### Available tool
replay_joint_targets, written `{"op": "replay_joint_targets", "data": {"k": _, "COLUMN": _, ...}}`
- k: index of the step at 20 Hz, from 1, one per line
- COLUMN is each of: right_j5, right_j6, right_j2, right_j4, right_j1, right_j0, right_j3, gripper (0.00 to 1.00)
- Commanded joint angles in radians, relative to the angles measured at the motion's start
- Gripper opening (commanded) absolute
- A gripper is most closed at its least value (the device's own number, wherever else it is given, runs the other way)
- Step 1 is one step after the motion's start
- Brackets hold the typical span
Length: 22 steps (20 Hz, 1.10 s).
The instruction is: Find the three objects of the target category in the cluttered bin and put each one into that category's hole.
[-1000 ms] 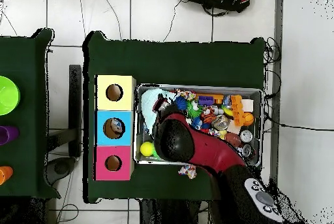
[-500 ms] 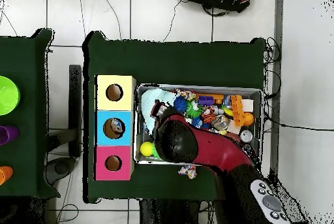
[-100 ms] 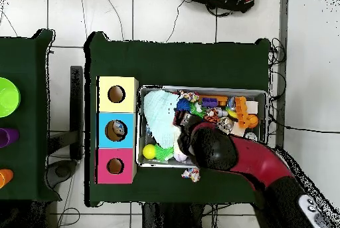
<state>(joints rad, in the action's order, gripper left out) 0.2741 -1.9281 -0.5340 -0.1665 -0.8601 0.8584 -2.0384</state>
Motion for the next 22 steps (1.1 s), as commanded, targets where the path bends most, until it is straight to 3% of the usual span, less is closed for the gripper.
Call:
{"op": "replay_joint_targets", "data": {"k": 1, "right_j5": 0.096, "right_j6": 0.234, "right_j2": -0.137, "right_j4": -0.155, "right_j1": 0.078, "right_j0": 0.075, "right_j3": 0.010, "gripper": 1.00}}
{"op": "replay_joint_targets", "data": {"k": 5, "right_j5": 0.257, "right_j6": 0.263, "right_j2": -0.126, "right_j4": -0.166, "right_j1": 0.175, "right_j0": 0.035, "right_j3": 0.223, "gripper": 1.00}}
{"op": "replay_joint_targets", "data": {"k": 11, "right_j5": 0.354, "right_j6": 0.260, "right_j2": -0.082, "right_j4": -0.214, "right_j1": 0.321, "right_j0": -0.061, "right_j3": 0.481, "gripper": 1.00}}
{"op": "replay_joint_targets", "data": {"k": 17, "right_j5": 0.376, "right_j6": 0.294, "right_j2": -0.089, "right_j4": -0.269, "right_j1": 0.433, "right_j0": -0.090, "right_j3": 0.614, "gripper": 1.00}}
{"op": "replay_joint_targets", "data": {"k": 22, "right_j5": 0.468, "right_j6": 0.365, "right_j2": -0.128, "right_j4": -0.274, "right_j1": 0.446, "right_j0": -0.047, "right_j3": 0.643, "gripper": 1.00}}
